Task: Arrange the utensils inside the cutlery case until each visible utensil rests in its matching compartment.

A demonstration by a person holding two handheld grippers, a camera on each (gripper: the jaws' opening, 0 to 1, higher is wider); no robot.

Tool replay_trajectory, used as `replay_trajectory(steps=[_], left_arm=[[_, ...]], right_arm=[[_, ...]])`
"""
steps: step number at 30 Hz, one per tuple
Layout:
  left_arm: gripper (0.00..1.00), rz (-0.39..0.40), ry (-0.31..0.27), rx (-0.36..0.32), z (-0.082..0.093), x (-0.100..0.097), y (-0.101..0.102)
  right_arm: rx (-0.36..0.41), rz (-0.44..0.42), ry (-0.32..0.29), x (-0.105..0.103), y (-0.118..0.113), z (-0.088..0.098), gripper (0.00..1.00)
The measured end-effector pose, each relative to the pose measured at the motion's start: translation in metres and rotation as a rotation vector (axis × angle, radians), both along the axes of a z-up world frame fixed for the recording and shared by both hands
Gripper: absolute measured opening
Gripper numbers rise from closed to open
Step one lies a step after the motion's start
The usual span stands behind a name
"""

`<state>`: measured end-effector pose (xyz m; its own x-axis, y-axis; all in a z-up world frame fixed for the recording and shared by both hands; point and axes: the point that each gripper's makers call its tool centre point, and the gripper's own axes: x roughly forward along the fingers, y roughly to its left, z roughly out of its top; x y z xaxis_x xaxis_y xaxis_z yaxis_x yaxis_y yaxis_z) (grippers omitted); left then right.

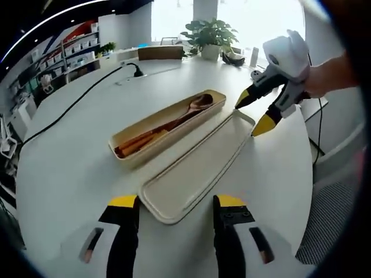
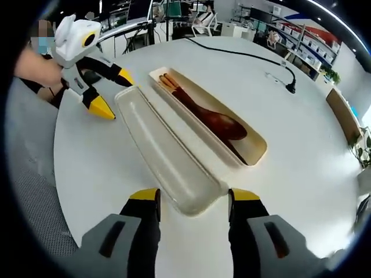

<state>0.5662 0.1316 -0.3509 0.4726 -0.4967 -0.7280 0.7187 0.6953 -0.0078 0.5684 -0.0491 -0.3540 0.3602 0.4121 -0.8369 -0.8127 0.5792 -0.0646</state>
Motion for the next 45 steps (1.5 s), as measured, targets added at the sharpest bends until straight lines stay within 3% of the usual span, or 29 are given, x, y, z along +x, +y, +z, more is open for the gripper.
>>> replay_trajectory(steps=[9,12,15,18,31,40,45], left_arm=[[0.48,0.006,-0.003,0.027,-0.002,-0.015,0.009],[0.48,0.034,0.018,-0.005,-0.001,-0.022,0.011],[0.49,0.029,0.030,0.009,-0.001,-0.035,0.015],[0.49,0.038,0.037,-0.005,-0.001,-0.041,0.018],[0.45,0.044,0.039,0.006,-0.001,-0.063,0.021],[0.46,0.046,0.057,0.016,0.000,-0.066,0.025],[0.50,0.051,0.034,0.009,0.009,-0.061,0.027]], right_arm=[[-0.011,0.016,0.009,-0.014,0.006,0.000,0.45],[-0.020,0.024,0.012,-0.021,0.009,0.000,0.45],[-0.023,0.033,0.015,-0.027,0.013,0.000,0.45],[0.000,0.011,0.023,-0.030,0.017,0.000,0.47],[-0.026,-0.015,0.030,-0.057,0.018,-0.002,0.46],[-0.017,-0.041,0.044,-0.068,0.021,-0.002,0.43],[-0.038,-0.029,0.013,-0.067,0.021,0.004,0.45]])
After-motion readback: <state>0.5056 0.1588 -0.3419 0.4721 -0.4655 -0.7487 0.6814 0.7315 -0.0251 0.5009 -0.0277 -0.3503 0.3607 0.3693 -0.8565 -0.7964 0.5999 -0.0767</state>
